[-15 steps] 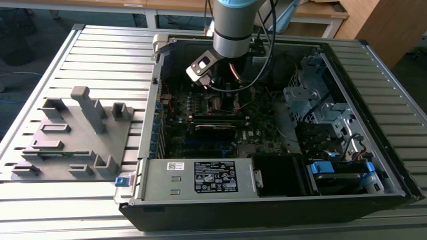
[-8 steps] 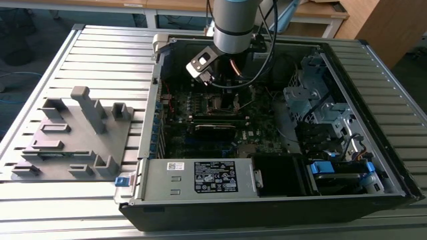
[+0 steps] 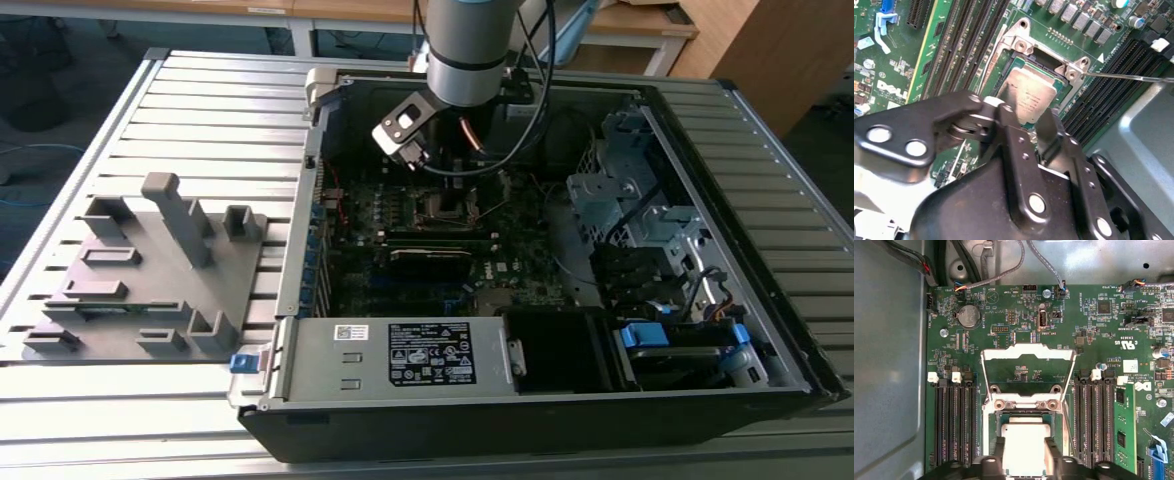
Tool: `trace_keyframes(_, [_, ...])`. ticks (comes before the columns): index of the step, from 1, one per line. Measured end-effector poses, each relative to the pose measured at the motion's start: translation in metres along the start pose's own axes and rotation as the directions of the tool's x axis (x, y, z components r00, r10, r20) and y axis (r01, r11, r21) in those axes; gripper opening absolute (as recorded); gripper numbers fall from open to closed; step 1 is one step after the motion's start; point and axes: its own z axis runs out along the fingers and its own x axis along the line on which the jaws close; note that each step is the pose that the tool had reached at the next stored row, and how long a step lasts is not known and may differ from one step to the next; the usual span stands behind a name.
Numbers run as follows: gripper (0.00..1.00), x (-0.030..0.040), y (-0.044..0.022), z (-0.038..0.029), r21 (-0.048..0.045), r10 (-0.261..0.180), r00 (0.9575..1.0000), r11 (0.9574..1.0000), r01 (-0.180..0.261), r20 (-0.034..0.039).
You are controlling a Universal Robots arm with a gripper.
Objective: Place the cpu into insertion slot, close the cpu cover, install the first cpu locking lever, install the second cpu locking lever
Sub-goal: 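Place the cpu into insertion slot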
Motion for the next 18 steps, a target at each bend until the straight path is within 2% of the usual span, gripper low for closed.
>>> trace_keyframes(2, [0.35, 0.0, 0.0, -0.0002, -0.0001, 0.0, 1.0, 1.0, 0.0, -0.0001])
trace_keyframes(3, [0.35, 0.0, 0.0, -0.0003, -0.0001, 0.0, 1.0, 1.0, 0.0, -0.0001])
trace_keyframes(5, [0.23, 0.0, 0.0, -0.0005, 0.0, 0.0, 1.0, 1.0, 0.0, 0.0])
trace_keyframes(6, [0.23, 0.0, 0.0, -0.0007, 0.0, 0.0, 1.0, 1.0, 0.0, 0.0])
trace_keyframes(8, [0.11, 0.0, 0.0, -0.0009, -0.0001, 0.0, 1.0, 1.0, 0.0, -0.0001])
trace_keyframes(14, [0.1, 0.0, 0.0001, -0.0014, 0.001, 0.0, 1.0, 1.0, 0.0, 0.0])
trace_keyframes(16, [0.1, 0.0, 0.0004, -0.0013, 0.0208, 0.001, 1.0, 0.9998, -0.001, 0.0005])
trace_keyframes(18, [0.1, 0.0, 0.0004, -0.0014, 0.0224, 0.001, 1.0, 0.9997, -0.001, 0.0008])
